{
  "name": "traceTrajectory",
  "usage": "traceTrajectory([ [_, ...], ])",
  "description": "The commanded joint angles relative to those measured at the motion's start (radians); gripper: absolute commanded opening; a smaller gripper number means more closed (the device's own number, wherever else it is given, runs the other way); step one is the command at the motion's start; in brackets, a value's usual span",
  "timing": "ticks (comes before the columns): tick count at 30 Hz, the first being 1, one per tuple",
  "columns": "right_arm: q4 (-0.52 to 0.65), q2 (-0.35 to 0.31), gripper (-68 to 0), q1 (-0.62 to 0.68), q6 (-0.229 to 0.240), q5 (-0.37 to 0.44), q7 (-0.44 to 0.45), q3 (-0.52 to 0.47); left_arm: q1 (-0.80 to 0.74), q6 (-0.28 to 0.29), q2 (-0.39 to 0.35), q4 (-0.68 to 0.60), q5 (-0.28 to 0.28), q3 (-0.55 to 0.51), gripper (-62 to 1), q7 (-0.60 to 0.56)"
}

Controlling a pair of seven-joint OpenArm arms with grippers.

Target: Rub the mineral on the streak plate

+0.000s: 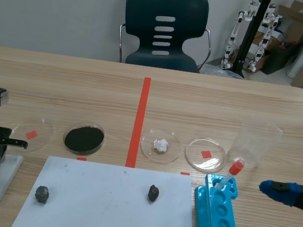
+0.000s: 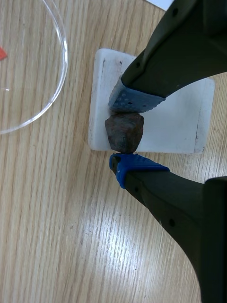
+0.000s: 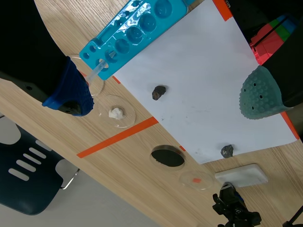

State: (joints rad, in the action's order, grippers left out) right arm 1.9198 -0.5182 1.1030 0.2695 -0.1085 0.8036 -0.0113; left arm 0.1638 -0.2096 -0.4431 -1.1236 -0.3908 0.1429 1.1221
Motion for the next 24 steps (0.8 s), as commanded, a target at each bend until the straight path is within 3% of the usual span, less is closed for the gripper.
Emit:
traceTrajectory([
  [1,0.014,-0.003,-2.2,-0.003,0.0,0.009,0.011,-0.005,0.002,-0.009,-0.018,0.001,0.013,-0.003,-47.7,0.005],
  [4,0.014,-0.003,-2.2,-0.003,0.0,0.009,0.011,-0.005,0.002,-0.003,-0.018,0.001,-0.051,-0.003,-47.7,0.004],
  [9,0.014,-0.003,-2.2,-0.003,0.0,0.009,0.011,-0.005,0.002,0.068,-0.018,0.001,-0.177,-0.003,-47.7,-0.001],
  [13,0.014,-0.003,-2.2,-0.003,0.0,0.009,0.011,-0.005,0.002,0.093,-0.018,0.001,-0.216,-0.003,-47.7,-0.003],
  [15,0.014,-0.003,-2.3,-0.003,0.0,0.009,0.011,-0.005,0.002,0.093,-0.018,0.001,-0.206,-0.003,-47.7,-0.003],
  [17,0.014,-0.003,-2.2,-0.003,0.0,0.01,0.011,-0.005,0.002,0.087,-0.018,0.001,-0.147,-0.003,-47.7,-0.002],
  [20,0.014,-0.003,-2.2,-0.003,0.0,0.01,0.011,-0.005,0.002,0.035,-0.021,0.001,-0.056,-0.003,-47.7,0.005],
  [24,0.014,-0.003,-2.2,-0.003,0.0,0.01,0.011,-0.005,0.002,0.01,-0.023,0.001,0.013,-0.003,-47.7,0.005],
])
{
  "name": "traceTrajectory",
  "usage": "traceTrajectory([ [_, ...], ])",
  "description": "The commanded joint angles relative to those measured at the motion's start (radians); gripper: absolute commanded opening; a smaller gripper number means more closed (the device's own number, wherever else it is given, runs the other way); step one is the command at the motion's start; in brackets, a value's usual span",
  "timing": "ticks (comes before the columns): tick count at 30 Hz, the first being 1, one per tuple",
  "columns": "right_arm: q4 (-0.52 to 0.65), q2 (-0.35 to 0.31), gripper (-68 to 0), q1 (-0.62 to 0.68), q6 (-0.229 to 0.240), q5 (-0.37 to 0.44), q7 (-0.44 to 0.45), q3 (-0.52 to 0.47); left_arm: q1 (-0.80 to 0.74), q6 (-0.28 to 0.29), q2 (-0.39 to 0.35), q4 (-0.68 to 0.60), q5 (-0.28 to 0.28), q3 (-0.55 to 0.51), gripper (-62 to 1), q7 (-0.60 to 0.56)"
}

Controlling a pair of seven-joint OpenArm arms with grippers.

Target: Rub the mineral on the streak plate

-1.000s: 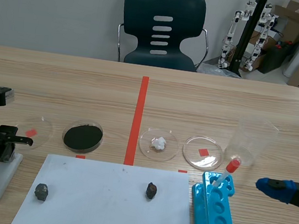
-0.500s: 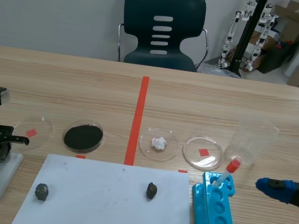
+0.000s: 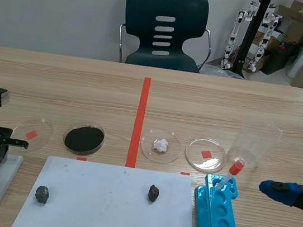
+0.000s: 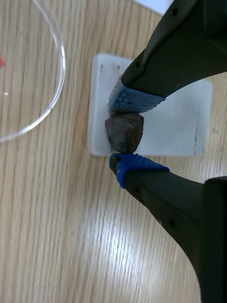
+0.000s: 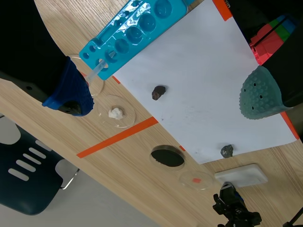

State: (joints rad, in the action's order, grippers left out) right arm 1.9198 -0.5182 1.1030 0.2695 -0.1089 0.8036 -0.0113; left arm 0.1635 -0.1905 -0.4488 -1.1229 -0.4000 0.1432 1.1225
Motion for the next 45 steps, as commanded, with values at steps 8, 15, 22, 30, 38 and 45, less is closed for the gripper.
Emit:
traceTrajectory([
  [8,0.014,-0.003,-2.2,-0.003,0.0,0.01,0.011,-0.005,-0.003,0.04,-0.016,0.0,-0.131,-0.004,-47.7,-0.004],
  [15,0.014,-0.003,-2.2,-0.003,0.0,0.01,0.011,-0.005,-0.003,0.101,-0.014,0.0,-0.239,-0.004,-47.7,-0.008],
  [22,0.014,-0.003,-2.2,-0.003,0.0,0.01,0.011,-0.005,-0.003,0.009,-0.015,0.0,-0.019,-0.004,-47.7,0.001],
  [30,0.014,-0.003,-2.2,-0.003,0.0,0.01,0.011,-0.005,-0.003,-0.004,-0.015,0.0,-0.034,-0.004,-47.7,-0.004],
  [38,0.014,-0.003,-2.2,-0.003,0.0,0.01,0.011,-0.005,-0.003,0.115,-0.014,0.0,-0.25,-0.004,-47.7,-0.015],
  [45,0.014,-0.003,-2.2,-0.003,0.0,0.01,0.011,-0.005,-0.003,0.056,-0.015,0.0,-0.084,-0.004,-47.7,-0.014],
])
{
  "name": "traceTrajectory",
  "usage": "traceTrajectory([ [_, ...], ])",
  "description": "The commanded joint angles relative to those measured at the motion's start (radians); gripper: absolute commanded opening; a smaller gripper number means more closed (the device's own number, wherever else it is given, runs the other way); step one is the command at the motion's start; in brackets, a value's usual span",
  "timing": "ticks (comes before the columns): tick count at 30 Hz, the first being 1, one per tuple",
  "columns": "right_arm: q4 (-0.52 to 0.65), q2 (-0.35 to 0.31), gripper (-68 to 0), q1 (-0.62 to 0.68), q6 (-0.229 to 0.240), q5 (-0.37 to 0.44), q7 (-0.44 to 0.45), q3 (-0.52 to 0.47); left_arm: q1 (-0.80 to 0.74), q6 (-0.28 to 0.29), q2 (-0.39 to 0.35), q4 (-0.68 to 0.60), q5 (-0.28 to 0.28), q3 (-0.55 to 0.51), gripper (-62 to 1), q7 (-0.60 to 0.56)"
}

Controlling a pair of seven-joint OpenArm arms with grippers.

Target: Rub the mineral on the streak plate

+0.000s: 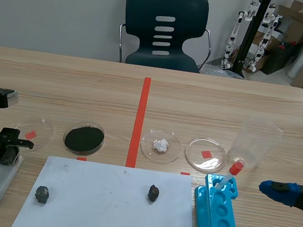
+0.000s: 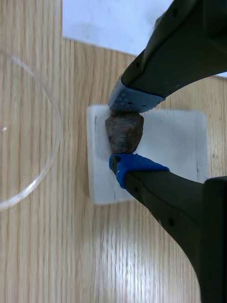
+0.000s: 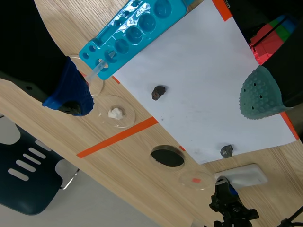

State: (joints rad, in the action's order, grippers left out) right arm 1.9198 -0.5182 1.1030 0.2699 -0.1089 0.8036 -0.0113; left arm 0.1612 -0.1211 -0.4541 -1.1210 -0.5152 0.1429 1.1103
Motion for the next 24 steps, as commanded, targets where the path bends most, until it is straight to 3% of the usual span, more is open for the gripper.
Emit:
traceTrajectory([
  [1,0.014,-0.003,-2.2,-0.003,0.0,0.01,0.011,-0.005,-0.001,-0.032,-0.012,-0.002,0.063,-0.003,-47.7,-0.002],
  [4,0.014,-0.003,-2.2,-0.003,0.0,0.01,0.011,-0.005,-0.001,-0.061,-0.017,-0.002,0.121,-0.003,-47.7,0.002],
  [8,0.014,-0.003,-2.2,-0.003,0.0,0.01,0.011,-0.005,-0.001,-0.071,-0.021,-0.002,0.109,-0.003,-47.7,0.002],
  [10,0.014,-0.003,-2.2,-0.003,0.0,0.01,0.011,-0.005,-0.003,-0.062,-0.024,-0.002,0.052,-0.003,-47.7,0.001],
  [15,0.014,-0.003,-2.3,-0.003,0.0,0.01,0.011,-0.005,-0.012,0.029,-0.023,-0.002,-0.108,-0.003,-47.7,-0.01],
  [17,0.014,-0.003,-2.2,-0.003,0.0,0.01,0.011,-0.005,-0.012,0.049,-0.023,-0.002,-0.145,-0.003,-47.7,-0.011],
  [20,0.014,-0.003,-2.2,-0.003,0.0,0.01,0.011,-0.005,-0.011,0.05,-0.023,-0.002,-0.135,-0.003,-47.7,-0.011],
  [24,0.014,-0.003,-2.2,-0.003,0.0,0.01,0.011,-0.005,-0.011,0.014,-0.024,-0.002,-0.019,-0.003,-47.7,-0.01],
])
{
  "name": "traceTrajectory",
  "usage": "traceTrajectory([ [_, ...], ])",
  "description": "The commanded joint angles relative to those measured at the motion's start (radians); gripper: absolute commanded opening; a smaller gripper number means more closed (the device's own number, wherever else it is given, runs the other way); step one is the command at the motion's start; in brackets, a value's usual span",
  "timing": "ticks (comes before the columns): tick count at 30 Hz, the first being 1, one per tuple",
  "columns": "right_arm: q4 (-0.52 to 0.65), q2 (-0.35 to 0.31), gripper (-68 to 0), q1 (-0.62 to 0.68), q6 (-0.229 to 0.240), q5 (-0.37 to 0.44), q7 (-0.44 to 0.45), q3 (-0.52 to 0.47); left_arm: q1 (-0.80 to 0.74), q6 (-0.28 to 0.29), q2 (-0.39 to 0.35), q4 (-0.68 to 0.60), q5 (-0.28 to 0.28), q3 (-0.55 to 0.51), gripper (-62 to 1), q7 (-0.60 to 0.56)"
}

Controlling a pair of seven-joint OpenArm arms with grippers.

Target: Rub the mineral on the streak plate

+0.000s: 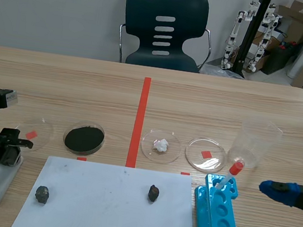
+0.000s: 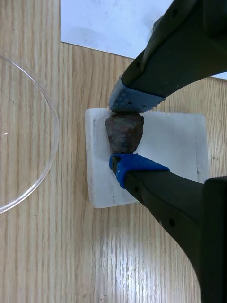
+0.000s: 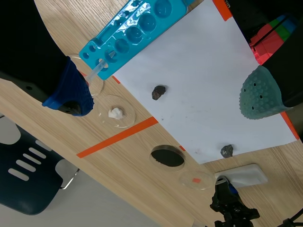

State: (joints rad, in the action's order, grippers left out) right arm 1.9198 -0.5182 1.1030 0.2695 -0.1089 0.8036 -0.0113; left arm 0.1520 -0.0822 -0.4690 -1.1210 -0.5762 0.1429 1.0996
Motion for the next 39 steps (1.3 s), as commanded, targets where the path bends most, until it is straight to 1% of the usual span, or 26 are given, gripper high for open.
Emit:
traceTrajectory([
  [1,0.014,-0.003,-2.2,-0.003,0.0,0.01,0.011,-0.005,-0.003,-0.048,-0.01,-0.002,0.077,-0.003,-47.7,0.002],
  [3,0.014,-0.003,-2.2,-0.003,0.0,0.01,0.011,-0.005,-0.003,-0.086,-0.014,-0.002,0.141,-0.003,-47.7,0.012],
  [5,0.014,-0.003,-2.2,-0.003,0.0,0.01,0.011,-0.005,-0.003,-0.119,-0.019,-0.002,0.193,-0.003,-47.7,0.02],
  [6,0.014,-0.003,-2.2,-0.003,0.0,0.01,0.011,-0.005,-0.003,-0.126,-0.02,-0.002,0.208,-0.003,-47.7,0.02],
  [7,0.014,-0.003,-2.2,-0.003,0.0,0.01,0.011,-0.005,-0.003,-0.136,-0.023,-0.002,0.211,-0.003,-47.7,0.02],
  [9,0.014,-0.003,-2.2,-0.003,0.0,0.01,0.011,-0.005,-0.003,-0.136,-0.026,-0.002,0.211,-0.003,-47.7,0.02],
  [11,0.014,-0.003,-2.2,-0.003,0.0,0.01,0.011,-0.005,-0.003,-0.135,-0.026,-0.002,0.188,-0.003,-47.7,0.02],
  [13,0.014,-0.003,-2.2,-0.003,0.0,0.01,0.011,-0.005,-0.005,-0.124,-0.025,-0.002,0.14,-0.003,-47.7,0.019],
  [16,0.014,-0.003,-2.2,-0.003,0.0,0.01,0.011,-0.005,-0.009,-0.068,-0.024,-0.002,0.05,0.0,-47.7,0.016],
  [19,0.014,-0.003,-2.2,-0.003,0.0,0.01,0.011,-0.005,-0.016,-0.025,-0.023,-0.002,-0.023,0.008,-47.7,0.002],
  [23,0.014,-0.003,-2.2,-0.003,0.0,0.01,0.011,-0.005,-0.022,0.021,-0.007,-0.002,-0.088,0.008,-47.7,-0.008],
  [27,0.014,-0.003,-2.2,-0.003,0.0,0.01,0.011,-0.005,-0.022,0.026,-0.003,-0.002,-0.093,0.008,-47.7,-0.019],
  [31,0.014,-0.003,-2.2,-0.003,0.0,0.01,0.011,-0.005,-0.04,0.026,-0.021,-0.032,-0.094,0.008,-47.7,-0.098],
  [34,0.014,-0.003,-2.2,-0.003,0.0,0.01,0.011,-0.005,-0.082,0.026,-0.046,-0.104,-0.094,0.008,-47.7,-0.206],
  [39,0.014,-0.003,-2.2,-0.003,0.0,0.01,0.011,-0.005,-0.181,0.026,-0.097,-0.287,-0.089,0.007,-47.7,-0.472],
])
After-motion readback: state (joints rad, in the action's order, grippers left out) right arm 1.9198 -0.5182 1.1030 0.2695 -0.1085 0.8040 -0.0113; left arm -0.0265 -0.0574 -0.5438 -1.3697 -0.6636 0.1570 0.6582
